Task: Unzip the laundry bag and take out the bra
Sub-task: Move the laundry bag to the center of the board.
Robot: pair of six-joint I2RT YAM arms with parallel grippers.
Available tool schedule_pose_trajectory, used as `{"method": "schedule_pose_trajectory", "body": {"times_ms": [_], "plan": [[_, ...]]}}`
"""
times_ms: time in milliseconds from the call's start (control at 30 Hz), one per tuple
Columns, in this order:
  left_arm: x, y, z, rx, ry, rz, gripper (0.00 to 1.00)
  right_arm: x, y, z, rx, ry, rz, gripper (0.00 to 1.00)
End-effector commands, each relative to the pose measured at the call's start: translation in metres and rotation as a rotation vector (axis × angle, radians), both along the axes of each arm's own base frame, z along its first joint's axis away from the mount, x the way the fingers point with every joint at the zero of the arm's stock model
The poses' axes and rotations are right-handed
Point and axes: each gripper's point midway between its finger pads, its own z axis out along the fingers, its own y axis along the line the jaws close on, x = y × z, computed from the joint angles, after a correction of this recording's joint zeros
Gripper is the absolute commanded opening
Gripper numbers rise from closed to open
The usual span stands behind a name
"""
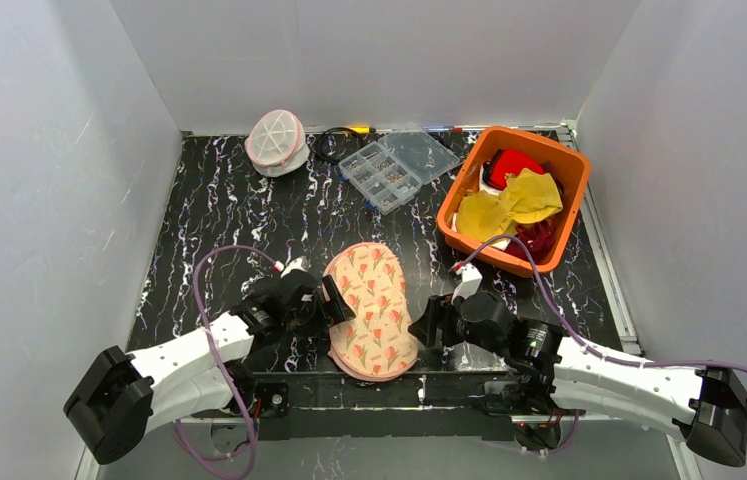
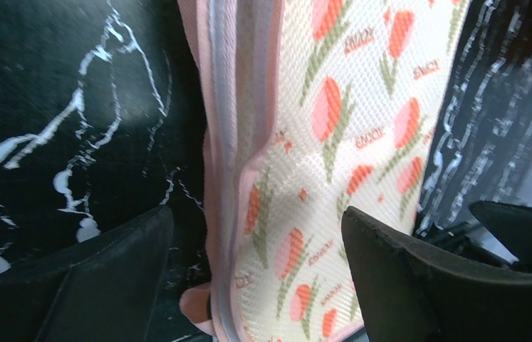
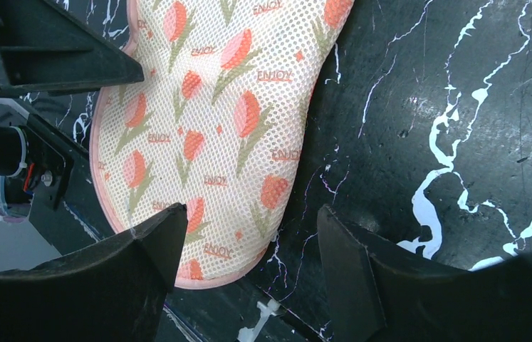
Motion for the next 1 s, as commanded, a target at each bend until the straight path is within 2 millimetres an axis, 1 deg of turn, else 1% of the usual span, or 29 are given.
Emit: {"method": "schedule_pose_trajectory", "body": {"times_ms": [0, 100, 233, 433, 567, 633, 833, 967], "plan": [[-0.039, 0.006, -0.03, -0.047, 0.177, 0.019, 0.88, 0.002, 0.008, 0.013, 0.046, -0.013, 0.004, 0.75], [-0.04, 0.003, -0.028, -0.083, 0.175, 0.024, 0.85, 0.001, 0.008, 0.013, 0.048, -0.008, 0.005, 0.75], [-0.042, 0.011, -0.03, -0.03, 0.176, 0.019, 0.75, 0.001, 0.007, 0.014, 0.055, -0.006, 0.001, 0.74], [-0.045, 0.018, -0.037, -0.004, 0.181, 0.021, 0.52, 0.001, 0.004, 0.014, 0.057, -0.008, -0.009, 0.74], [-0.046, 0.019, -0.041, -0.004, 0.175, 0.018, 0.34, 0.0, 0.003, 0.014, 0.053, -0.005, -0.012, 0.74], [-0.046, 0.018, -0.041, -0.01, 0.168, 0.006, 0.24, 0.001, 0.002, 0.013, 0.054, -0.005, -0.015, 0.73], [-0.045, 0.019, -0.035, -0.008, 0.148, -0.007, 0.01, 0.0, 0.002, 0.016, 0.055, -0.009, -0.01, 0.73], [-0.04, 0.024, -0.023, 0.021, 0.11, -0.002, 0.0, 0.0, 0.0, 0.02, 0.058, -0.019, -0.01, 0.73]]}}
